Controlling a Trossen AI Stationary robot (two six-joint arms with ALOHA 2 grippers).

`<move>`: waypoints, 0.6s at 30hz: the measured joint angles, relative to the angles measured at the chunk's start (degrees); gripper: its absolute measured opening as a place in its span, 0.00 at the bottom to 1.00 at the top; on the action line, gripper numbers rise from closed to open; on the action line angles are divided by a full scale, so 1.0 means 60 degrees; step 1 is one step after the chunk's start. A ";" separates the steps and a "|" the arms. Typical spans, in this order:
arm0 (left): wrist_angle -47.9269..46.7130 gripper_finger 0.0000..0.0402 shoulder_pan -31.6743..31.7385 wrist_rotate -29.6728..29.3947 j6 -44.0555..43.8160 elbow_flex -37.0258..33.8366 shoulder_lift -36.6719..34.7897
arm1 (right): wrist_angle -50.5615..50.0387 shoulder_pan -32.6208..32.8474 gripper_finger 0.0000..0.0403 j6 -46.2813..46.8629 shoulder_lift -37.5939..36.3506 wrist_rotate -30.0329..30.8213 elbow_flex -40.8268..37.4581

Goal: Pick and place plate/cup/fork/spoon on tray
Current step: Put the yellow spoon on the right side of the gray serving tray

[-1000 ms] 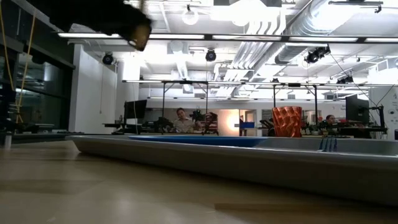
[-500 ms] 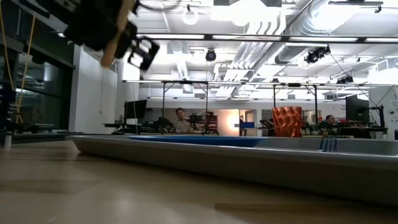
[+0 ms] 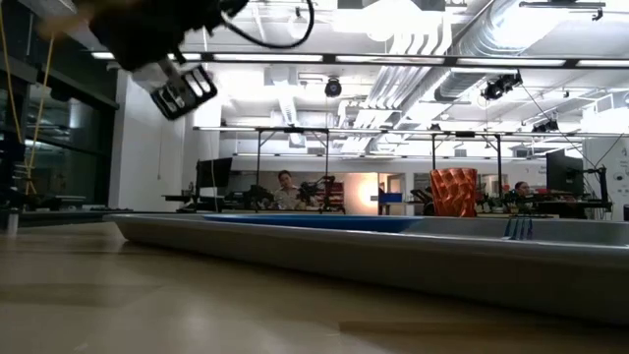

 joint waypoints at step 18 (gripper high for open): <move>0.1276 0.05 -0.0296 0.0160 -0.1736 0.0044 0.0005 | 0.2852 0.0323 0.43 -0.3523 0.0871 0.1563 0.0004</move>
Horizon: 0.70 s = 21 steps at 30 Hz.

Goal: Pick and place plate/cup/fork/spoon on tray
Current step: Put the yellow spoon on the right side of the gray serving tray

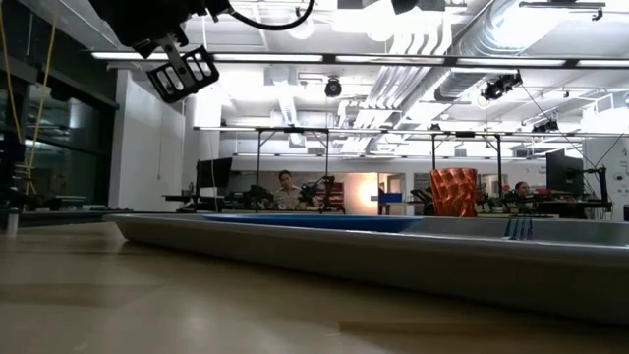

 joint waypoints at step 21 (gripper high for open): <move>-0.0004 0.05 0.0061 -0.0756 -0.0029 0.0000 0.0000 | -0.0075 -0.0364 0.33 0.0688 0.0000 -0.1904 0.0000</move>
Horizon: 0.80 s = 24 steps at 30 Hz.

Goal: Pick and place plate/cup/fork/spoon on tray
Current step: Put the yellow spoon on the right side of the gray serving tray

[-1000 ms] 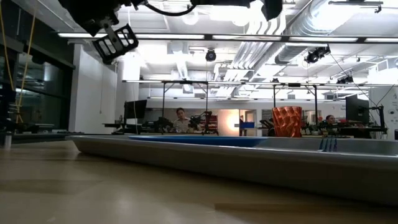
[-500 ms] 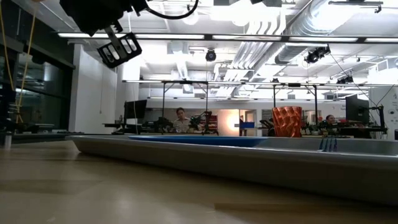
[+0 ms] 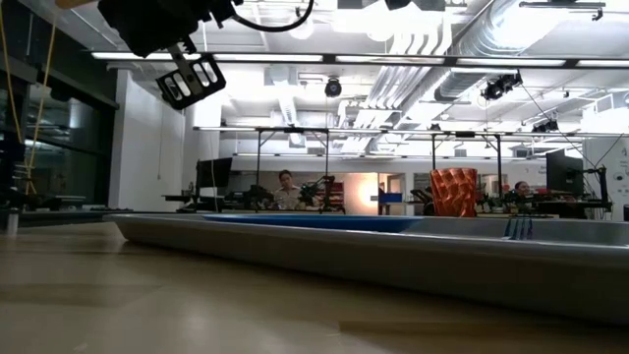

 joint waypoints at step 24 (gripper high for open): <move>0.0165 0.29 0.0666 0.0764 -0.1026 0.0065 0.0000 | -0.0528 -0.0092 0.00 0.0775 0.0004 0.0256 0.0000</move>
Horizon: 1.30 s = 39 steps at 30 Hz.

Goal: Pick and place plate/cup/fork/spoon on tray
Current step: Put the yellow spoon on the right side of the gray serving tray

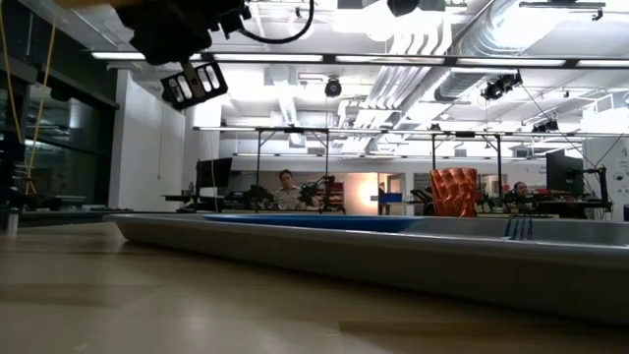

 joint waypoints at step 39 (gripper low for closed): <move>-0.0007 0.31 0.2752 -0.5411 0.6058 0.0232 -0.4428 | -1.3725 0.1122 0.00 1.6822 -0.2076 -0.5273 0.2150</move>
